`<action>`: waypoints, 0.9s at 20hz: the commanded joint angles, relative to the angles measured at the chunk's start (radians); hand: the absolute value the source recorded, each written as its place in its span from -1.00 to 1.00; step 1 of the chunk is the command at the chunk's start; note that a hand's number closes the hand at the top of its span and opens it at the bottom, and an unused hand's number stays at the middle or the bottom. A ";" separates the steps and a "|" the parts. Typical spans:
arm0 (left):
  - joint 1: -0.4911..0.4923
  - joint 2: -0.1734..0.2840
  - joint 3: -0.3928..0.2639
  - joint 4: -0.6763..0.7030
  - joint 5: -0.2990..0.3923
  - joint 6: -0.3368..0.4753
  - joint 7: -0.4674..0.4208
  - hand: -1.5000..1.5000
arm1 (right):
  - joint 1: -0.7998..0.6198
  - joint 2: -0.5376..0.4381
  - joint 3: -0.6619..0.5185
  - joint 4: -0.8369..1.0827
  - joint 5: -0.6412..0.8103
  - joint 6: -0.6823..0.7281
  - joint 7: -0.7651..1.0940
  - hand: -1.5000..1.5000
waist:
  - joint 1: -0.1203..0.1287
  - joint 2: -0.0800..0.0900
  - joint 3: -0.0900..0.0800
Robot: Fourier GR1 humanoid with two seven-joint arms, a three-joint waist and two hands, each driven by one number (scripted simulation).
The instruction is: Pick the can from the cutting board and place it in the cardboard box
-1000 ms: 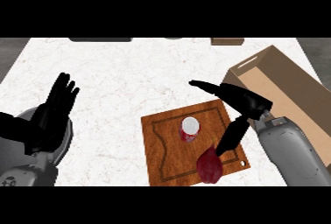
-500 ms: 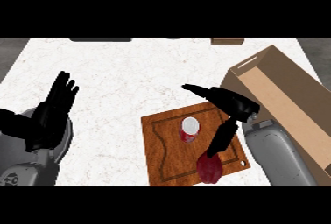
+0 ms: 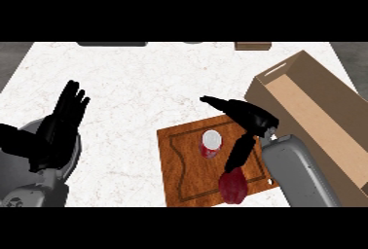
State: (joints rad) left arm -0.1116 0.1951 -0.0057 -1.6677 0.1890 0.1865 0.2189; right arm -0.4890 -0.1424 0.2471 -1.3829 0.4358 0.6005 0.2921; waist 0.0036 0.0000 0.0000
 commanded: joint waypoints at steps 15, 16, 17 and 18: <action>-0.074 -0.007 0.082 0.064 -0.031 -0.071 0.014 0.00 | -0.012 0.093 -0.027 0.176 0.154 -0.037 -0.135 -1.00 | -0.001 0.001 0.000; -0.024 -0.031 0.064 0.028 -0.028 -0.069 0.017 0.00 | 0.052 0.107 0.001 0.025 0.142 0.022 -0.028 -1.00 | -0.003 -0.001 0.000; -0.001 -0.071 0.029 -0.012 -0.076 -0.009 0.016 0.00 | 0.102 0.063 0.001 0.040 0.159 -0.003 -0.118 -1.00 | -0.003 -0.001 0.000; 0.045 -0.066 0.021 -0.038 -0.064 -0.048 -0.001 0.00 | -0.029 0.076 -0.038 0.173 0.165 0.004 -0.133 -1.00 | 0.003 0.000 0.000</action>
State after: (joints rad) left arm -0.1171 0.1519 0.0360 -1.6643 0.1444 0.1419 0.2270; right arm -0.4654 -0.0701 0.2319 -1.2777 0.5805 0.5942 0.1855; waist 0.0029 0.0000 0.0001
